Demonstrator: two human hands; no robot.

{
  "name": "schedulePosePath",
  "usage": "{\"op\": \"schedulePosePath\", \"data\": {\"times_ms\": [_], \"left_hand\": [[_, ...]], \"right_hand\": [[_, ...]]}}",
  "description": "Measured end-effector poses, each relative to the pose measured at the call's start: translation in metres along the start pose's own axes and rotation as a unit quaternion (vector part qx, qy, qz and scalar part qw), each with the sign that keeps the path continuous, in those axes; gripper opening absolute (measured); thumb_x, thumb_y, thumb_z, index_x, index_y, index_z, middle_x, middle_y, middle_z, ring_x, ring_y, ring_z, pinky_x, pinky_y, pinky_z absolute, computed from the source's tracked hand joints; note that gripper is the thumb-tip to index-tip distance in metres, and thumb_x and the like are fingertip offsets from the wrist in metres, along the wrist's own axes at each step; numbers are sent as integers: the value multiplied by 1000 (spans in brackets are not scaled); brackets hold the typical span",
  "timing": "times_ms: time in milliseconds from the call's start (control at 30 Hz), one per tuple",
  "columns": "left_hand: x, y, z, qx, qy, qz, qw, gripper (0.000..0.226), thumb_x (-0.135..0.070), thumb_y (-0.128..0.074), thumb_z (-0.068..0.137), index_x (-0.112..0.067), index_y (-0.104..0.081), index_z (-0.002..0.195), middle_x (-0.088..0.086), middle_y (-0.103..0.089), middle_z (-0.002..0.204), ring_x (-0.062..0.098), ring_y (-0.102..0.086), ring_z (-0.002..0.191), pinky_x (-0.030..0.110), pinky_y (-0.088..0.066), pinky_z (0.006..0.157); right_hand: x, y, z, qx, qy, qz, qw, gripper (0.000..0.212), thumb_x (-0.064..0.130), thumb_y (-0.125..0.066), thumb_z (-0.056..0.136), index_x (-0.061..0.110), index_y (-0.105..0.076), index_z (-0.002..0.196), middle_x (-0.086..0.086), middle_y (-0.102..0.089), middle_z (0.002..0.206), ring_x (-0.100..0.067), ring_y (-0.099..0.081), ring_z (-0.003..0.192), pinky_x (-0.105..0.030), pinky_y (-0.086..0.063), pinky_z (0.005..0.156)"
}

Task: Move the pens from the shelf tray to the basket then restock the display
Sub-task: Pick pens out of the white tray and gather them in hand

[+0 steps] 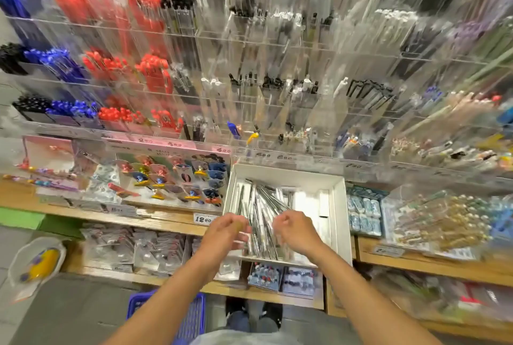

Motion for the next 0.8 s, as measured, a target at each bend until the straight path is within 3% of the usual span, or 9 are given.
{"op": "schedulePosePath", "data": {"times_ms": [67,133,300,467,533,600,700,767,800], "left_hand": [[-3,2,10,-32,12,-18,999,15,-16,-55,96,-9,-67,102,1,-75,89,15,-65,78,25,-53,65],[-4,1,14,-48,29,-28,998,14,-12,-54,96,-7,-66,100,2,-75,86,15,-63,75,27,-51,65],[-2,5,20,-58,42,-15,997,15,-10,-53,95,-7,-66,99,1,-73,85,14,-63,75,27,-51,66],[-2,5,27,-48,46,-5,998,15,-13,-52,97,-8,-65,103,2,-74,91,14,-64,78,29,-51,72],[-4,3,30,-44,35,12,998,14,-13,-52,96,-10,-65,100,2,-73,92,12,-63,77,28,-49,73],[-12,2,34,-44,0,50,998,13,-15,-52,97,-12,-65,95,3,-72,93,10,-62,77,23,-48,73],[-41,-4,36,-48,-127,186,973,11,-19,-56,98,-19,-64,91,-2,-68,89,-2,-59,77,11,-44,67],[-56,-15,36,-23,-196,276,941,9,-21,-56,99,-20,-63,94,-6,-67,90,0,-60,84,17,-48,72],[-58,-22,37,2,-206,318,925,9,-23,-55,99,-19,-63,96,-6,-68,91,6,-62,86,24,-51,75]], "right_hand": [[6,-12,29,-43,-4,-148,988,13,23,-57,93,20,-61,82,2,-64,98,-20,-64,95,-27,-48,73],[9,-35,45,-43,-10,-266,963,11,25,-60,92,14,-61,95,-3,-65,95,-25,-65,94,-30,-48,69],[-1,-47,58,-62,-6,-309,949,27,34,-60,91,12,-56,108,-3,-61,94,-23,-62,86,-31,-42,63],[-6,-43,61,-30,-25,-345,938,14,19,-57,90,11,-63,99,-4,-67,91,-23,-65,82,-29,-43,60],[-5,-43,58,-15,-35,-345,938,8,16,-55,89,11,-60,93,-4,-68,94,-24,-65,83,-29,-43,61],[4,-38,53,-16,-25,-327,944,12,15,-54,91,11,-56,101,-6,-66,98,-25,-63,86,-29,-41,63],[24,-34,39,40,69,-262,962,12,21,-45,98,14,-54,99,-5,-61,90,-25,-59,81,-32,-45,62],[30,-31,24,115,116,-181,970,20,28,-45,102,13,-58,97,-2,-63,83,-19,-63,75,-33,-51,66],[31,-26,18,139,118,-136,974,21,30,-49,101,14,-61,99,3,-63,79,-10,-64,69,-25,-51,61]]}}
Point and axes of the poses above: each hand's wrist, its own z-axis towards the middle knuckle, its own y-axis out of the back of the hand, x = y × z, the point moved 9 cm from there along z, towards the middle knuckle
